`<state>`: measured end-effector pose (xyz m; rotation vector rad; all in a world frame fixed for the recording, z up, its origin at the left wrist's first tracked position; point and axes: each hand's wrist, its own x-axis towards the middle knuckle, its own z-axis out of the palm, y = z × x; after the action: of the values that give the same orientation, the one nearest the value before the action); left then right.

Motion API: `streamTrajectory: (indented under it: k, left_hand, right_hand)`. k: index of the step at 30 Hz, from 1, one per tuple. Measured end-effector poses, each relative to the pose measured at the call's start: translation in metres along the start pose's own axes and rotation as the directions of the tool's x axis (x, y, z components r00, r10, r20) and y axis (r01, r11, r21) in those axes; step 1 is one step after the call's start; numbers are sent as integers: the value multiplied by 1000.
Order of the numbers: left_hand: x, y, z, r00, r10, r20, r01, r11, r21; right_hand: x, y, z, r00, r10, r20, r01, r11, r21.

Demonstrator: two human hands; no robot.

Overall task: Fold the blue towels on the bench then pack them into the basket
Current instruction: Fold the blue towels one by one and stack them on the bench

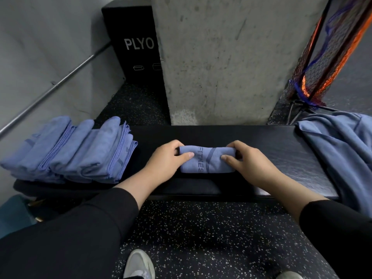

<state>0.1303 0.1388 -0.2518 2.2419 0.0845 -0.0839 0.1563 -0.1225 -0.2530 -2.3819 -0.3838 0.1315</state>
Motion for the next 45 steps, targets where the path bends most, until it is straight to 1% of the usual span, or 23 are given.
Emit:
streamTrajectory:
  k: [3,4,6,8,10,12,14,15,16,18,22,27,30,32,34,35,36,37,38,40,41,43,45]
  left_hand:
    - [9,1,7,995,-45,-87,41,998,-47]
    - [11,2,9,992,-45,-119,44,999,-10]
    - [14,6,14,986,-43,-160,53,997,57]
    - [17,7,17,983,-57,-172,75,992,102]
    - [19,5,18,977,-9,-213,61,970,237]
    - [19,2,17,952,192,-240,-69,894,442]
    - [17,2,15,927,369,-67,-274,788,551]
    - [14,1,15,926,372,61,-339,754,562]
    - [12,-2,15,933,320,166,-356,742,568]
    - [8,-9,15,941,217,259,-332,735,591]
    - [3,-15,13,940,170,295,-325,706,629]
    - [4,-21,10,948,156,278,-302,719,625]
    - [4,-22,3,971,129,203,-231,743,628]
    - [1,-22,-4,978,187,90,-201,756,623]
    - [-4,-14,-10,947,303,-111,-200,820,537]
    - [-7,-5,-12,936,286,-206,-177,887,427]
    - [-10,5,-11,947,194,-255,-124,956,267]
    - [-14,18,-10,973,38,-226,-22,997,76]
    - [-19,30,-6,984,-121,-130,104,986,-131]
    - [-30,48,3,928,-351,128,370,818,-440]
    - [-34,53,6,894,-388,222,444,715,-540]
    - [-37,59,6,890,-362,278,443,540,-715]
    - [-35,60,-2,916,-342,209,359,468,-808]
  right_hand:
    - [9,0,7,994,49,-101,-50,999,-6]
    - [12,1,10,984,4,-181,-18,997,-71]
    - [14,1,15,930,-190,-315,93,950,-298]
    - [12,-4,21,867,-395,-305,229,858,-460]
    - [8,-5,33,857,-483,-178,337,789,-514]
    - [4,-1,46,908,-418,-24,340,770,-539]
    - [2,4,50,944,-324,67,306,776,-552]
    - [4,6,48,949,-304,85,300,783,-545]
    - [6,7,45,951,-291,101,299,791,-533]
    - [9,8,40,957,-259,133,290,812,-507]
    - [13,14,35,966,-200,166,254,855,-451]
    - [16,17,29,960,-220,173,272,880,-389]
    - [15,12,26,960,-251,121,278,897,-344]
    - [14,7,25,958,-277,72,284,892,-351]
    - [12,0,23,963,-268,-2,247,891,-381]
    - [10,-5,21,970,-239,-41,204,897,-393]
    - [8,-9,20,977,-199,-77,154,905,-397]
    - [6,-16,18,982,-157,-102,104,910,-402]
    - [4,-22,17,985,-125,-120,66,911,-407]
    - [-2,-37,17,983,-119,-142,47,903,-427]
    - [-7,-46,18,979,-140,-150,61,895,-442]
    - [-17,-65,21,970,-204,-134,116,868,-483]
    - [-26,-78,25,952,-290,-101,213,859,-465]
